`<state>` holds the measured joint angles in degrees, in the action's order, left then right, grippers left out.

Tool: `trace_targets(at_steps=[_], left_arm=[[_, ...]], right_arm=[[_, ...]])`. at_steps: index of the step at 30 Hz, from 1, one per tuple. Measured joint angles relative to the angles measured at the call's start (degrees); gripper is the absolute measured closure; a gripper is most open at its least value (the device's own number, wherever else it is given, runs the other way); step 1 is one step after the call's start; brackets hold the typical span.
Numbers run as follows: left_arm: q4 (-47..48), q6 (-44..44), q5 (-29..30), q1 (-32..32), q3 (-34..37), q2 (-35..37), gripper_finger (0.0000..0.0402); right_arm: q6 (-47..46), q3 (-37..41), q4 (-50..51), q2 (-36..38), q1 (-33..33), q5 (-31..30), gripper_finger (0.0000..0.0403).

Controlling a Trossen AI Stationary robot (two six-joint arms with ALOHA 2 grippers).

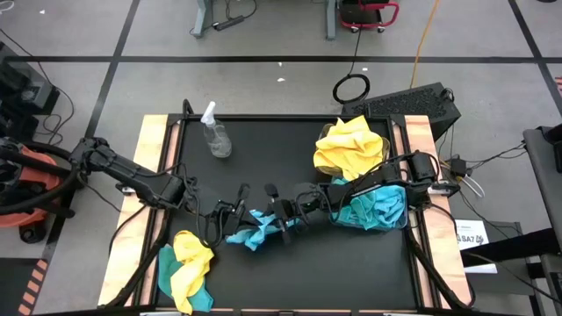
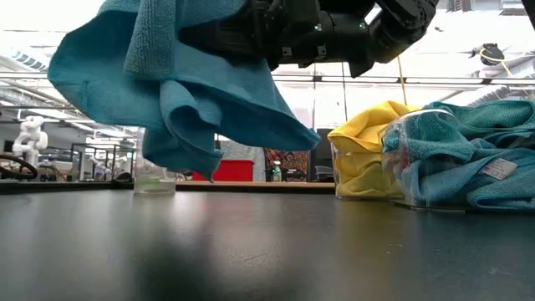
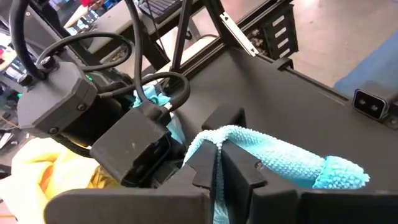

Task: Sort microfiber towel by color & place in baskets
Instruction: Put the blue microfiber towel into the bottom transparent bin

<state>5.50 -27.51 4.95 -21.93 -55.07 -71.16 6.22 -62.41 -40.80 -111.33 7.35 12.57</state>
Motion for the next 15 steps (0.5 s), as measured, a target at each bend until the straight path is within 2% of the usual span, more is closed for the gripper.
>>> trace_targets(at_steps=[6,15], left_arm=[[1.32,3.72,0.10,-0.01,0.03,0.02,0.0350],[1.33,11.13,1.92,0.33,2.98,-1.55,0.0299]], right_arm=[[2.54,0.00,4.33,2.40,0.22,-2.51,0.0397],[9.44,0.00,29.59,16.71,1.42,-14.10,0.0401]])
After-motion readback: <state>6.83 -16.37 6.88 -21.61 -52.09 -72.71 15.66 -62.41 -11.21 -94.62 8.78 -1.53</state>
